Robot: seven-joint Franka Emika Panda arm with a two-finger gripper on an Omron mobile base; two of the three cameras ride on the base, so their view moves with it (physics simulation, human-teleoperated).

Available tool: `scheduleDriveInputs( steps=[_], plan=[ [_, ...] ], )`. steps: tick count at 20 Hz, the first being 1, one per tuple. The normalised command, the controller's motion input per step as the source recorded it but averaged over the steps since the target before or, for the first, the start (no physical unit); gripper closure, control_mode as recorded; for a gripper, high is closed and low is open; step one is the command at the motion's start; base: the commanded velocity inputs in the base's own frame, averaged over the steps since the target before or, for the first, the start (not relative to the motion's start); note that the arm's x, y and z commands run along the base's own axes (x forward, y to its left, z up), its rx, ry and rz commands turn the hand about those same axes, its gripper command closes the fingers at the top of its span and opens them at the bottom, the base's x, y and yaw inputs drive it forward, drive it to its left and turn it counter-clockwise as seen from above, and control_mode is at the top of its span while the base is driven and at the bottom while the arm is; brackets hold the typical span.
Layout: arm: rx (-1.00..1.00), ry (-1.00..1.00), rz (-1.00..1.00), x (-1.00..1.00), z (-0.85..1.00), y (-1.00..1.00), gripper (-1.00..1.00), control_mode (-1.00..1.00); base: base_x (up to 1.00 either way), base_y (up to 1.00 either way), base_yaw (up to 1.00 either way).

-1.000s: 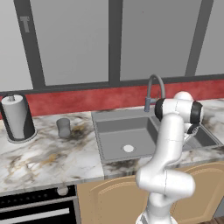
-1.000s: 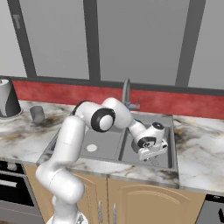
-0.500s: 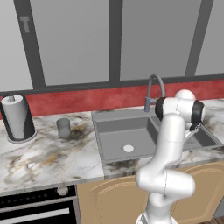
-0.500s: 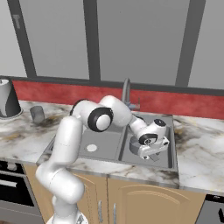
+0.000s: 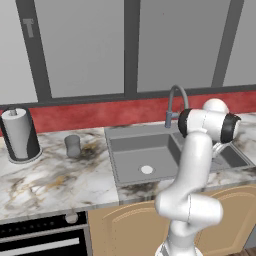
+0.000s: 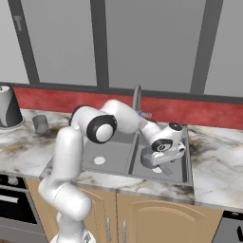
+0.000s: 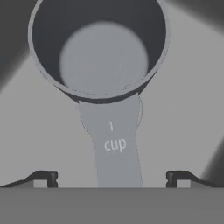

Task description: Move any existing items from the left basin to the right basin for drying. Then move the glass cup from the counter to the left basin of the sink for washing.

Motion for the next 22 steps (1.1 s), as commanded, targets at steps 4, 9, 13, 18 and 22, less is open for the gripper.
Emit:
scheduleDriveInputs(
  steps=[4, 9, 13, 18, 22],
  plan=[
    [0.0, -0.01, 0.0, -0.2, 0.48, 0.01, -1.0, -1.0, 0.0, 0.0, 0.0],
    [0.0, 0.0, 0.0, -0.12, 0.48, 0.32, -1.0, -1.0, 0.0, 0.0, 0.0],
    [0.0, 0.0, 0.0, -0.11, 0.51, 0.37, -1.0, -1.0, 0.0, 0.0, 0.0],
    [-0.01, 0.0, 0.0, -0.25, 0.51, 0.38, -1.0, -1.0, 0.0, 0.0, 0.0],
    [-0.01, 0.0, -0.02, -0.4, 0.43, 0.34, -1.0, -1.0, 0.0, 0.0, 0.0]
  ],
)
